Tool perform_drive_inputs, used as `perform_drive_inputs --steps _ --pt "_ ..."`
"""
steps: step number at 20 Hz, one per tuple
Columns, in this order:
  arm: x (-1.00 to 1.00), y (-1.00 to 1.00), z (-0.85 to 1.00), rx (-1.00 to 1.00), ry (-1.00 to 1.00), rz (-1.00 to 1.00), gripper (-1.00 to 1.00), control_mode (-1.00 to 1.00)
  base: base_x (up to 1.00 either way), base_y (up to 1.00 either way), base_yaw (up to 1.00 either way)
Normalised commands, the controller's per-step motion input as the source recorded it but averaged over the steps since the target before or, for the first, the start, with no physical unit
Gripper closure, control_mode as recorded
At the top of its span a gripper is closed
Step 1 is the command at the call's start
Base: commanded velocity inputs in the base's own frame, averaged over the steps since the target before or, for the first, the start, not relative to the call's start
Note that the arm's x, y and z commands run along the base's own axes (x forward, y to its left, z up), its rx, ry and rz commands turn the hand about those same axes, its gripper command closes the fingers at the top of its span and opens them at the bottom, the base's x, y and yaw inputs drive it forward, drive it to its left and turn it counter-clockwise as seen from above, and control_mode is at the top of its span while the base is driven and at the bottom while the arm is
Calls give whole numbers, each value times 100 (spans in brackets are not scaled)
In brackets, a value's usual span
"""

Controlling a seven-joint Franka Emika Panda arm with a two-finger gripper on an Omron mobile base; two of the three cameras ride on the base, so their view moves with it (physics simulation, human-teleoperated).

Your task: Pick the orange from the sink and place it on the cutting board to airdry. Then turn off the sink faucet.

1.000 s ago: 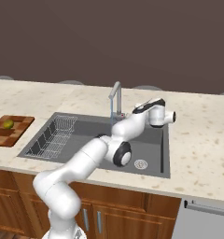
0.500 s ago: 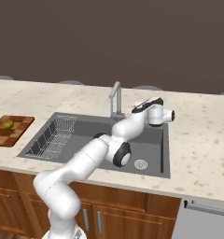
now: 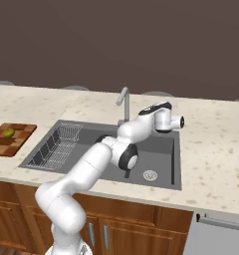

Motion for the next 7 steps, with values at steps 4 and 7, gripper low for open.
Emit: perform_drive_inputs --steps 4,7 --pt "17 24 -12 0 2 1 100 -100 0 0 0" --pt "22 13 -9 1 0 0 100 -100 0 0 0"
